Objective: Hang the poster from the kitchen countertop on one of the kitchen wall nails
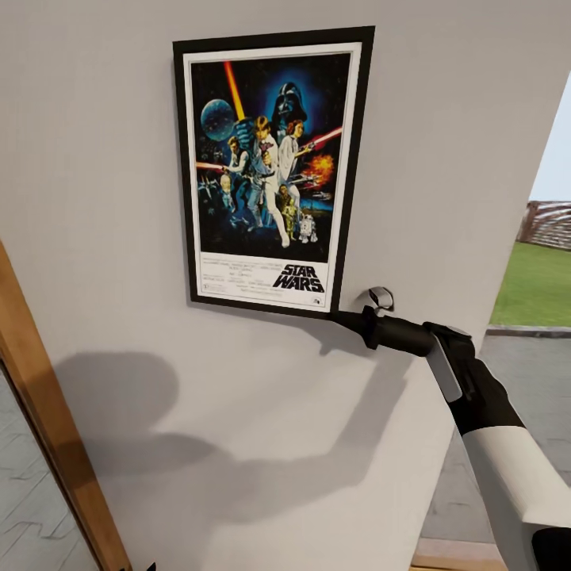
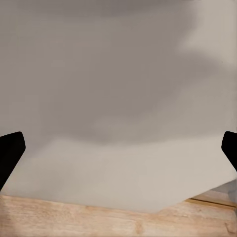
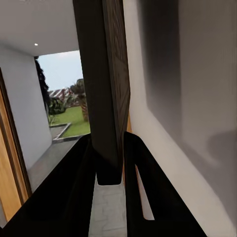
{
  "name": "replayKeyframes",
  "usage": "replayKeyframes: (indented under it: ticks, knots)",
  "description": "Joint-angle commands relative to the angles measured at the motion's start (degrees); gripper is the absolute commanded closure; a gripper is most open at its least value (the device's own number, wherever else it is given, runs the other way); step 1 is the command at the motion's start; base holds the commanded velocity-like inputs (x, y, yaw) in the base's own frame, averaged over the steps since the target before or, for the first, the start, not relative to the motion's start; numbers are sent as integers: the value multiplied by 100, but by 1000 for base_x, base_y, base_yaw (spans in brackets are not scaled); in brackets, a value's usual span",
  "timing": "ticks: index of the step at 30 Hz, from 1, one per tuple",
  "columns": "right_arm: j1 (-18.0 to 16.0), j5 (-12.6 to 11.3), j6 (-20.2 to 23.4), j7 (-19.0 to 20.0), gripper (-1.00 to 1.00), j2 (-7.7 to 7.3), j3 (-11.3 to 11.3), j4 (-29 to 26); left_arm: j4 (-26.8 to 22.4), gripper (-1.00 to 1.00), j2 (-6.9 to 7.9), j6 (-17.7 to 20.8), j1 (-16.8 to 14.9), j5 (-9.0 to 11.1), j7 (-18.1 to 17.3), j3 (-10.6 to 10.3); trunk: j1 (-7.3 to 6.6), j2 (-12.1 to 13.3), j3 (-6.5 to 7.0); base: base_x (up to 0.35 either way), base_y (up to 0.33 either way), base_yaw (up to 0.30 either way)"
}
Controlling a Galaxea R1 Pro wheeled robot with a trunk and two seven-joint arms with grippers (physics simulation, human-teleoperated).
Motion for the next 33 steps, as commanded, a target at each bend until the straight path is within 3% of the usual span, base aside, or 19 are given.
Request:
replayKeyframes:
  ticks: [1,33]
  knots:
    - [-3,-33,66,7,100,-6,11,6,-1,-100,4,-17,-4,60,-15,-49,3,-4,-3,12,0,0]
    - [-3,-33,74,4,100,-6,11,9,-1,-100,5,-17,-4,60,-15,-46,3,-4,-3,1,0,0]
